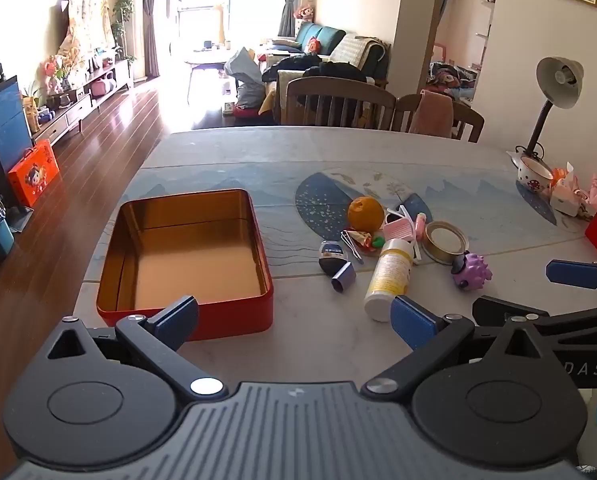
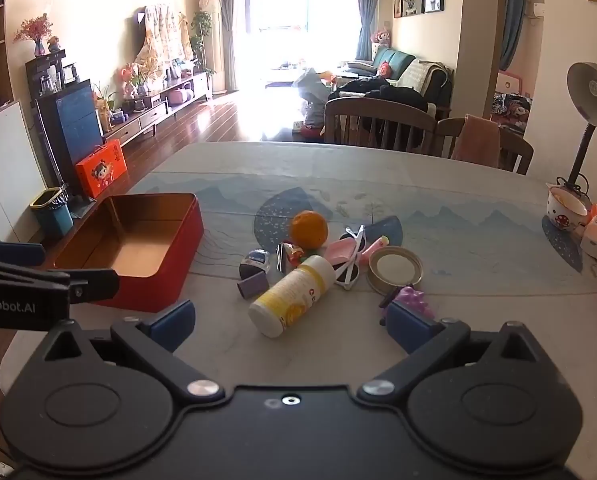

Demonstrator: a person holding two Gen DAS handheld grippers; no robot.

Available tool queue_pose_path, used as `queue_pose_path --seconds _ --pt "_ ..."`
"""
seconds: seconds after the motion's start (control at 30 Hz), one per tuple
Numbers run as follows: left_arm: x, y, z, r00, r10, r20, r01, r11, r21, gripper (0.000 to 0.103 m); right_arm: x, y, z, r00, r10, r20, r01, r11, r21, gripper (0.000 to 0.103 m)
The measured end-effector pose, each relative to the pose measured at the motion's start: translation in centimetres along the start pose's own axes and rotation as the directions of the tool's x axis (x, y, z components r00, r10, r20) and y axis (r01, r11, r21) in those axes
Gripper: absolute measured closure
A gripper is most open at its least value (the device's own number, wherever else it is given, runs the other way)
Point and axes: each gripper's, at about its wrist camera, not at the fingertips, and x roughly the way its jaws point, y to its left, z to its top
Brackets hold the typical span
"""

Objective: Organize rigid objects
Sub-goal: 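Move right tool toward purple spiky toy while left tool approaches white bottle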

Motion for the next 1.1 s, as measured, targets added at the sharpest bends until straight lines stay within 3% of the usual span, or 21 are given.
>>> queue_pose_path --seconds 0.3,0.6,1.1 --pt "0.1 0.2 0.3 1.0 -0.015 0.0 0.015 1.0 -0.006 0.0 -0.3 0.6 0.2 1.0 0.017 0.018 -0.017 1.0 -0.006 0.002" --pt "-1.2 1.4 -0.3 0.999 0.004 0.039 -0.002 0.999 -0.044 0.0 -1.2 1.6 0.3 0.999 0.021 0.046 -0.02 1.0 -0.02 0.002" --pt "-2.5 2.0 0.1 0.996 -0.023 0.084 0.028 0.998 -0.05 0.0 -1.7 1.8 0.7 0.996 0.017 0.085 -0.016 1.0 -0.019 0.002"
